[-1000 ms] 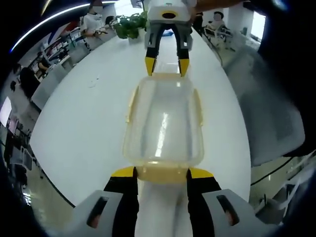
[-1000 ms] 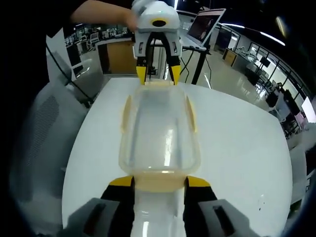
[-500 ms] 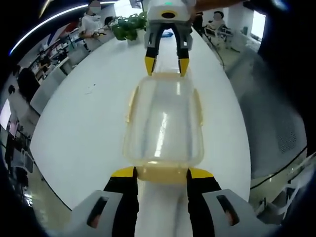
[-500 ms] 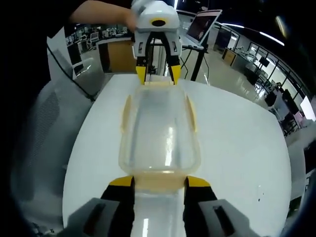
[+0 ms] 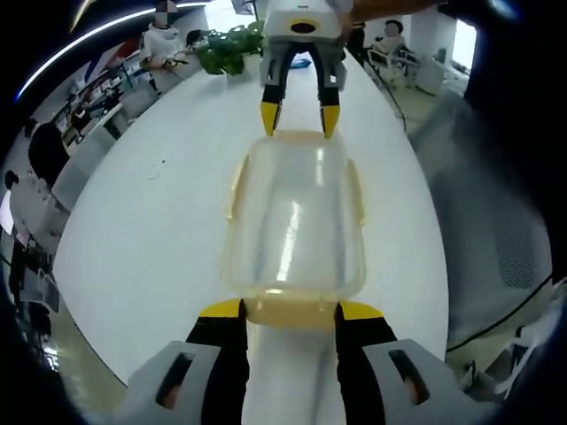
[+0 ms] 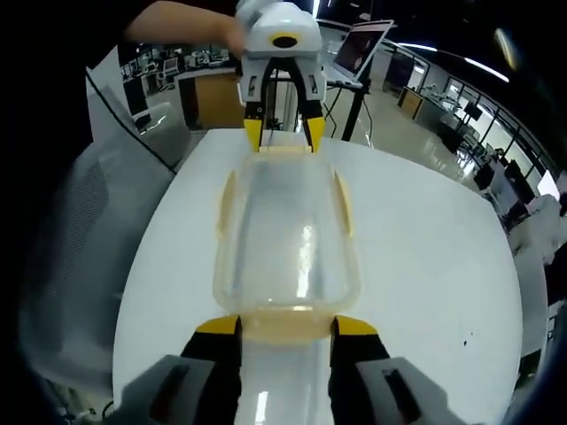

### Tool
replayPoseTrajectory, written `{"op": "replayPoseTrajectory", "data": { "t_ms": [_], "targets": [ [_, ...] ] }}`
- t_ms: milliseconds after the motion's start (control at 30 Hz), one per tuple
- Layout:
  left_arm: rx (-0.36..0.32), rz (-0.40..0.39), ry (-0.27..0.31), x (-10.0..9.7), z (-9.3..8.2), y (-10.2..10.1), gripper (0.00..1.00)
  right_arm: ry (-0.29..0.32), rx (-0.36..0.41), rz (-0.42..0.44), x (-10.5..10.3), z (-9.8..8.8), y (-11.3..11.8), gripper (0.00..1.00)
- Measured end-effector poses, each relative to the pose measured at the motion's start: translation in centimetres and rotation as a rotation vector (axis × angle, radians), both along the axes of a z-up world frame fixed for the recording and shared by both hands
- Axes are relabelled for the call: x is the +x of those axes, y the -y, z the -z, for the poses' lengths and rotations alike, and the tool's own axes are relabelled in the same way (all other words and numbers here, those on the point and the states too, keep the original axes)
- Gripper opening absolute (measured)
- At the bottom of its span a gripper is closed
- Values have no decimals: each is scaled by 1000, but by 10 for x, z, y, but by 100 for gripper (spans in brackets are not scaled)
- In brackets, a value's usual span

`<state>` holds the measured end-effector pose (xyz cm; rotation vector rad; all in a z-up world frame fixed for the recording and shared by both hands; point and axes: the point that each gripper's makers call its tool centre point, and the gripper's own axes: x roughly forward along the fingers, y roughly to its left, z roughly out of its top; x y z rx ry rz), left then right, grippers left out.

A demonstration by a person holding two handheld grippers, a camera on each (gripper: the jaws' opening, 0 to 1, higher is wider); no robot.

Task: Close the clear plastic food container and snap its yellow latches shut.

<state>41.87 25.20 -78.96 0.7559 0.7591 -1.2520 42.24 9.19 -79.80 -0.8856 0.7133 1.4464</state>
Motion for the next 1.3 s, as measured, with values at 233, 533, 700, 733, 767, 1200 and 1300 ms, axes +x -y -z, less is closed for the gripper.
{"op": "replayPoseTrajectory", "data": {
  "t_ms": [233,533,700,733,767,1200,1300],
  "targets": [
    [-1,2,2,0,-1,13,35,1,-1,7,0,0,15,35],
    [5,3,-1,1,3,29,35,-1,2,14,-2,2,30,35],
    [8,4,-2,1,3,34,35,-3,3,12,-1,2,35,35],
    [8,2,-2,1,2,35,35,-2,4,12,0,2,36,35],
    [8,-1,-1,1,2,35,35,-2,5,12,1,2,37,35],
    [14,-6,-9,0,5,51,35,-3,-1,5,0,3,51,35],
    [12,-3,-11,0,5,57,35,-4,-2,7,0,3,58,35]
  ]
}}
